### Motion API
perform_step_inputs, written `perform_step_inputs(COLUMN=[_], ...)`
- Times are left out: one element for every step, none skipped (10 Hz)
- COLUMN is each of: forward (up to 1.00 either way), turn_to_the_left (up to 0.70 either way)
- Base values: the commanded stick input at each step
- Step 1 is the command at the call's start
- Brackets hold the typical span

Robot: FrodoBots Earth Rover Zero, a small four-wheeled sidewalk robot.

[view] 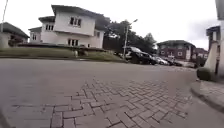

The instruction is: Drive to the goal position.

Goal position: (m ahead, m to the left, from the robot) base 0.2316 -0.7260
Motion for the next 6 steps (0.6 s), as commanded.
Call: perform_step_inputs(forward=[0.70, 0.70, 0.70, 0.70, 0.70, 0.70], turn_to_the_left=[0.00, 0.00, 0.00, 0.00, 0.00, 0.00])
